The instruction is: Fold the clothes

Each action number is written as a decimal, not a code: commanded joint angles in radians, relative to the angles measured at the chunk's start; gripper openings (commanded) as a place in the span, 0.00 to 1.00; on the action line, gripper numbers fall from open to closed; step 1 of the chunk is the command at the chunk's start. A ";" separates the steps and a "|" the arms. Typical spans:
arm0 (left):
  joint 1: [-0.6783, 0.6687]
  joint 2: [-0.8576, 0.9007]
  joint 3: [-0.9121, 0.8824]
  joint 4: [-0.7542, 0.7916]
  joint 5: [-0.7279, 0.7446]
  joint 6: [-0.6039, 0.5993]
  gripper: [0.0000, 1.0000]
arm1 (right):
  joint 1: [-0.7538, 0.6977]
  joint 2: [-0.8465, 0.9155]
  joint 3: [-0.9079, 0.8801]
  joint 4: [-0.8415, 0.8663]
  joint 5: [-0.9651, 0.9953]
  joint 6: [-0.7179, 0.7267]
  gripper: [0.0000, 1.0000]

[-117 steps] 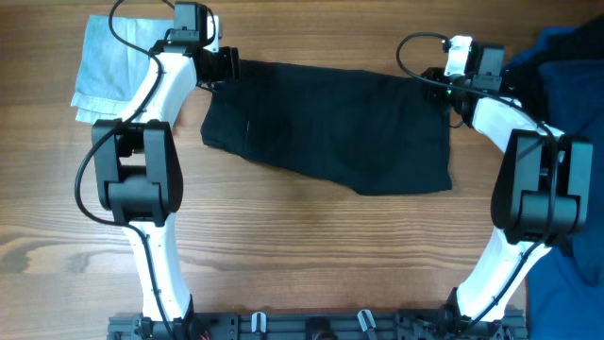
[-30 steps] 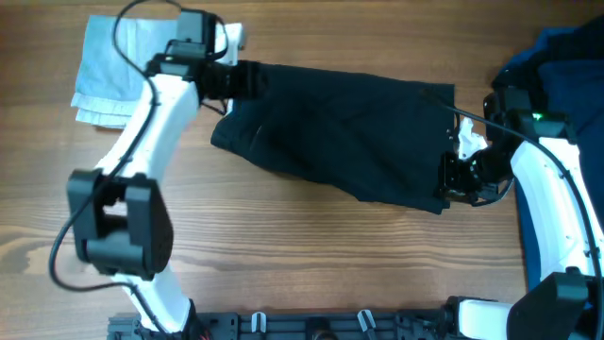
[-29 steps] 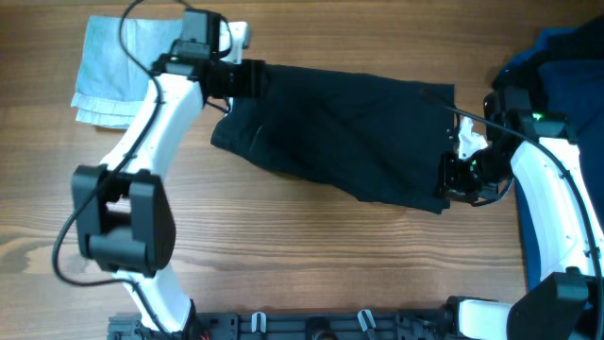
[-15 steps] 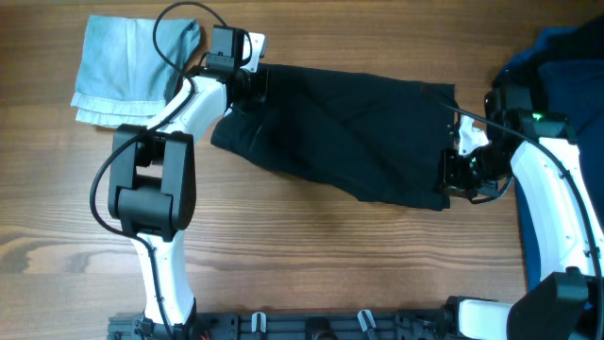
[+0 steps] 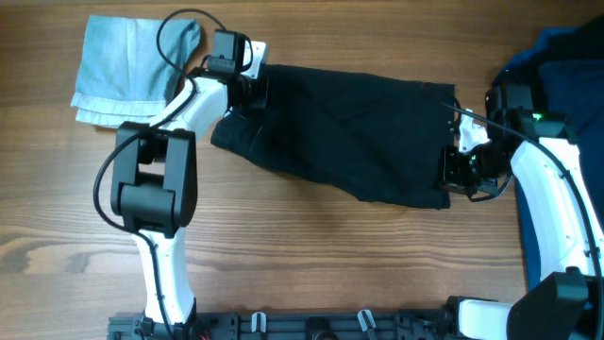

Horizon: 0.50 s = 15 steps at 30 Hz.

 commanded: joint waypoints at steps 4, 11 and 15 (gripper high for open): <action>0.008 0.025 -0.001 -0.001 0.044 0.010 0.24 | 0.005 -0.010 -0.002 0.012 -0.016 0.001 0.04; 0.011 -0.203 0.017 -0.051 0.042 0.011 0.04 | 0.005 -0.010 -0.002 0.006 -0.016 0.001 0.04; 0.026 -0.370 0.017 -0.269 0.043 0.011 0.04 | 0.005 -0.010 -0.002 -0.023 -0.017 0.001 0.04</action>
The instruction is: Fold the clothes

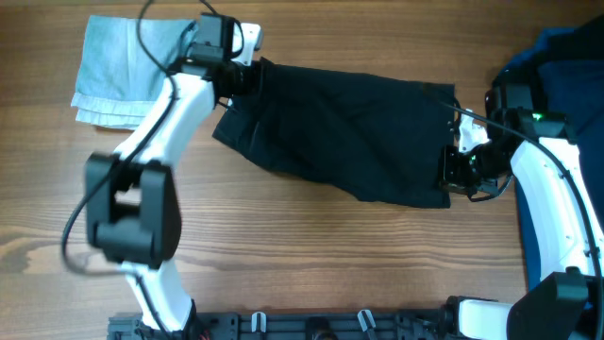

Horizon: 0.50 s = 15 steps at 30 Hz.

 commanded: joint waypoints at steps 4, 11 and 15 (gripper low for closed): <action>0.021 -0.220 0.013 -0.390 0.015 -0.003 0.04 | 0.005 -0.010 -0.002 -0.055 -0.016 0.003 0.04; 0.021 -0.209 0.004 -0.782 -0.094 -0.208 0.04 | 0.005 -0.010 -0.002 -0.137 0.052 0.060 0.04; 0.021 -0.209 -0.105 -0.798 -0.101 -0.298 0.05 | 0.005 -0.010 -0.055 -0.112 0.071 0.101 0.04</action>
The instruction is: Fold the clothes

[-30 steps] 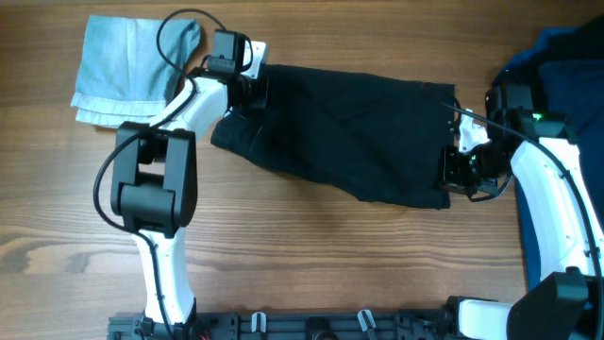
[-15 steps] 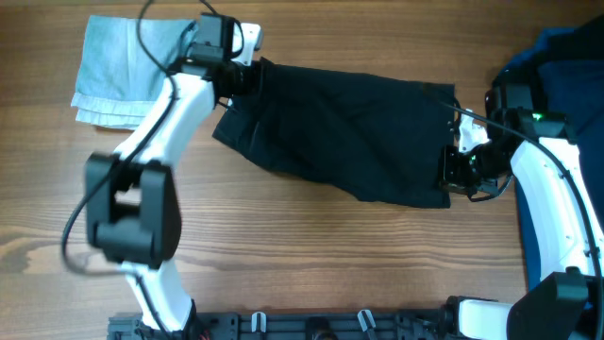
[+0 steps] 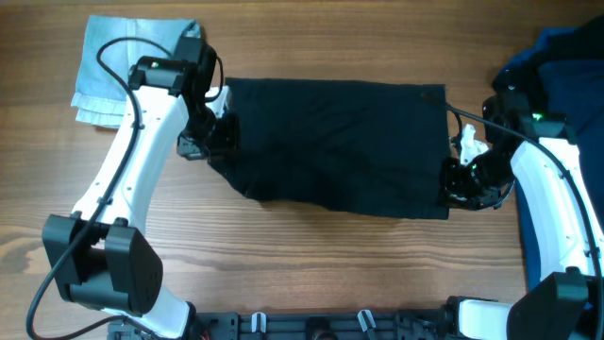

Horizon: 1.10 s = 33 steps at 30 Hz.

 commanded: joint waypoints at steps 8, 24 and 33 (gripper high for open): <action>0.005 -0.003 -0.359 0.050 0.010 -0.114 0.24 | 0.005 -0.001 -0.119 0.066 0.073 0.119 0.04; 0.006 -0.155 0.121 -0.019 -0.029 -0.114 0.79 | 0.005 -0.001 0.280 0.138 0.042 0.077 0.52; 0.006 0.113 0.154 0.403 -0.087 -0.135 0.06 | 0.043 0.216 0.290 0.548 0.042 0.006 0.04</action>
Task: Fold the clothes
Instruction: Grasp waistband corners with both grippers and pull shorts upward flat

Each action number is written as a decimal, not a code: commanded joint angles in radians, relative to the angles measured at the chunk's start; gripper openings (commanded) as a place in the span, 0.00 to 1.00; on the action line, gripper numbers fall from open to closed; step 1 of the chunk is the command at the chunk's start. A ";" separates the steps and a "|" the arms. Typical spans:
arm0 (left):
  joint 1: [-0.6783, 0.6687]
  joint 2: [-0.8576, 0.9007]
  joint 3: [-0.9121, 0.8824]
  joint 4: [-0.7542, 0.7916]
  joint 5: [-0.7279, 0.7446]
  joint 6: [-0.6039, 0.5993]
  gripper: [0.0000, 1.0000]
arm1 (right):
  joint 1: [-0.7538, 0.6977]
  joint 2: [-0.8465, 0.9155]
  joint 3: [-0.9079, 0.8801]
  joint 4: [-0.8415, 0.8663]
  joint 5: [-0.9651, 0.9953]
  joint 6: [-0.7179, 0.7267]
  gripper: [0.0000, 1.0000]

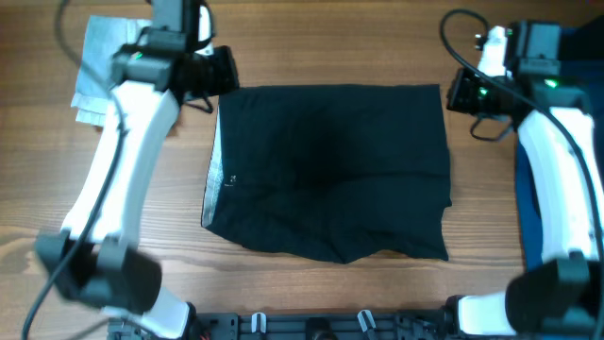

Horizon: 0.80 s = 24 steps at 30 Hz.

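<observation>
A black garment (326,170) lies spread flat as a wide rectangle in the middle of the wooden table (311,47). Its far edge runs straight and taut from one gripper to the other. My left gripper (225,83) is at the far left corner and looks shut on it. At the far right corner, my right gripper (451,93) also looks shut on the cloth. The wrists partly hide the fingertips. The garment's near hem is wavy, with a small lighter strip showing along its left edge.
A folded light blue cloth (99,71) lies at the far left, partly under my left arm. Dark blue clothes (583,57) are piled along the right edge behind my right arm. A black rail (311,326) runs along the near edge.
Both grippers have moved to the far side of the table, still at the garment's two ends. The garment was a narrower band; it now lies spread into a full rectangle.
At first the garment lay slanted and bunched, with my left gripper at its far left end and my right at its near right end. The left end then sat nearer, level with the right. Now both ends are at the far side and the cloth is flat.
</observation>
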 commanded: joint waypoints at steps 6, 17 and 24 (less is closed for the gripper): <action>0.010 0.362 -0.010 0.106 -0.024 -0.009 0.04 | 0.060 0.446 0.010 0.203 0.000 -0.106 0.04; 0.013 0.570 -0.010 0.146 -0.039 -0.007 0.04 | 0.061 0.575 0.006 0.336 0.076 -0.130 0.04; 0.027 0.618 -0.010 0.393 -0.039 -0.005 0.04 | 0.061 0.684 0.006 0.541 0.191 -0.131 0.04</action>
